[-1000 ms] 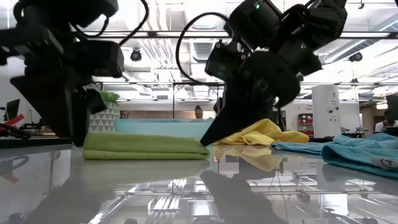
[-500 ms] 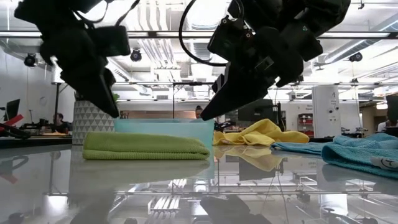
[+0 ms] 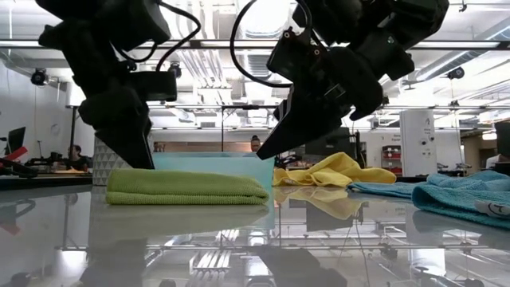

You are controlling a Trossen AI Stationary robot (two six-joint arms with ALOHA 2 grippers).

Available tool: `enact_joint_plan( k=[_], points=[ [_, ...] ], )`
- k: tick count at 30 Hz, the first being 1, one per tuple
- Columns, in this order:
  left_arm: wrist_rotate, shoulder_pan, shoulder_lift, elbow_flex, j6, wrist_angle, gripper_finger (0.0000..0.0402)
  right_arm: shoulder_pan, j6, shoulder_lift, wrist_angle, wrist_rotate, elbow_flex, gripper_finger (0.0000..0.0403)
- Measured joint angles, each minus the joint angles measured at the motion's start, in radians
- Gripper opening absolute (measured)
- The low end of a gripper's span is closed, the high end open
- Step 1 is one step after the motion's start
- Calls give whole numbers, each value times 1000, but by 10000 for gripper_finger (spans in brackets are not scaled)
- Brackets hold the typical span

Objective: Fold microfiber towels
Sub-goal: Fold the green microfiber towel

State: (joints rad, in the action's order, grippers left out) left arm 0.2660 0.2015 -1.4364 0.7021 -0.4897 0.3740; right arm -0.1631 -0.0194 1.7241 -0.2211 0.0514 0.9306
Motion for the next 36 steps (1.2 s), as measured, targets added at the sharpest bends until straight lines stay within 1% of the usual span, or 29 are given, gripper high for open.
enact_joint_plan(
  k=[2,7,12,20,23,32,34,36],
  points=[
    [-23,-4,-5,0,-1,-2,202,0,2,0,-1,-1,-1,18],
    [-45,-5,-9,0,-1,-14,202,0,3,0,-1,-1,-2,18],
    [-46,-10,-13,0,-1,-31,202,0,3,0,-1,-1,-2,18],
    [-40,-27,-68,-1,2,-35,199,0,-7,0,-3,-1,-2,18],
    [-40,-27,-82,1,10,-50,177,0,-7,0,-4,-1,-2,18],
    [-56,-27,-53,3,25,-50,70,0,-22,0,-5,-3,-2,18],
    [-56,-27,-49,3,22,-52,54,0,-33,0,-5,-7,-2,18],
    [-57,-27,-48,3,0,-51,46,0,-34,0,-7,-8,-2,18]
  ],
)
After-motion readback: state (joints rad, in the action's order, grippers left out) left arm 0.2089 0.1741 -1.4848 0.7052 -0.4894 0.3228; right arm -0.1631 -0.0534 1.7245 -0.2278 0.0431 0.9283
